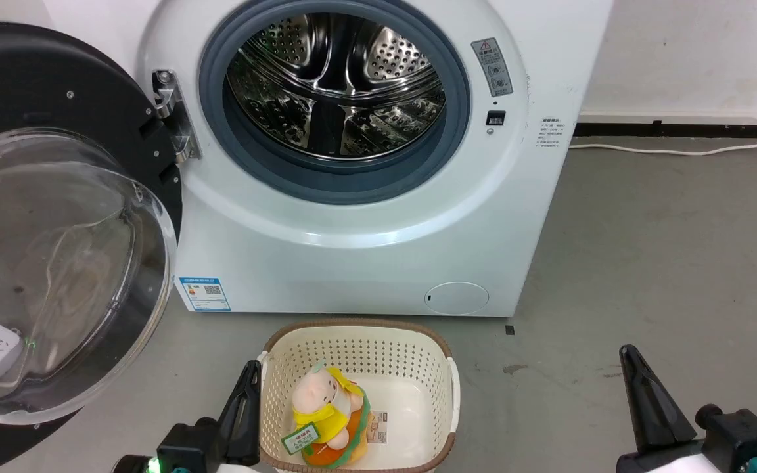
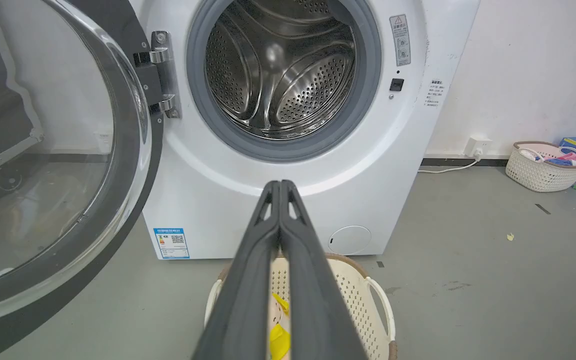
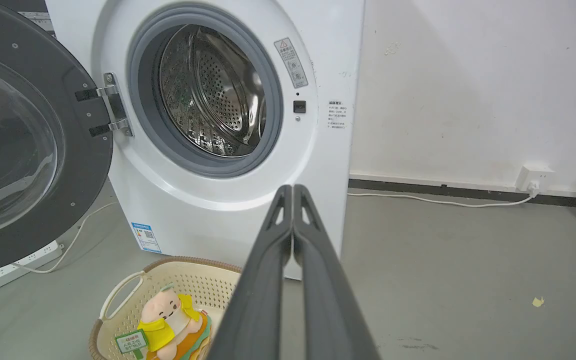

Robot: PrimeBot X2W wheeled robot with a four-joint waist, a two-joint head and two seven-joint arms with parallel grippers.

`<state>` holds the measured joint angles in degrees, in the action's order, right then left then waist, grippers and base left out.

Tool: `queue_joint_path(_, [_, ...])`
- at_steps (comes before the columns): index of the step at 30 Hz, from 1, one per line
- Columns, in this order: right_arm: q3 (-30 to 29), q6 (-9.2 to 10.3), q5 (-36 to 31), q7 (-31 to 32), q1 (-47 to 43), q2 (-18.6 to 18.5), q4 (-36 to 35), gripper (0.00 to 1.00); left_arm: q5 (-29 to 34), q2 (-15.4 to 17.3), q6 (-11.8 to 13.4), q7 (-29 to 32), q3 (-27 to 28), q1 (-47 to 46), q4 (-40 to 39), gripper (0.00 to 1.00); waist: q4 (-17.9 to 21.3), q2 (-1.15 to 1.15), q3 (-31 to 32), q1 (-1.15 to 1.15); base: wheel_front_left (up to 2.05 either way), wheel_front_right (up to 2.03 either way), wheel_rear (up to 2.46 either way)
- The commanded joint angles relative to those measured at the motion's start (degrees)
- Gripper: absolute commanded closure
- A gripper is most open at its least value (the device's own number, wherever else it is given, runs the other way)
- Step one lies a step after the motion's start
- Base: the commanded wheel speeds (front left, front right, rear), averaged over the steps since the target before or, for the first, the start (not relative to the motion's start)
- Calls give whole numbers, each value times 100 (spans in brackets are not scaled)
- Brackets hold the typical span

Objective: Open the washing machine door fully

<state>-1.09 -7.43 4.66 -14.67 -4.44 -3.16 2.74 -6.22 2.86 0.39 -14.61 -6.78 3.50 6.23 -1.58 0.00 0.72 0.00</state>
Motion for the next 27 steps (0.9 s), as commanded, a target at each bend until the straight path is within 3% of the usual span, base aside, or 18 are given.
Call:
queue_joint_path(1, [3, 0, -10, 30, 10, 1, -6, 100, 14, 0, -1, 29, 14, -8, -13, 100, 3, 0, -2, 0, 0, 0, 0])
queue_joint_path(27, [24, -1, -103, 324, 99, 6, -61, 100, 139, 0, -9, 321, 150, -78, -138, 100, 34, 0, -16, 0, 0, 0, 0])
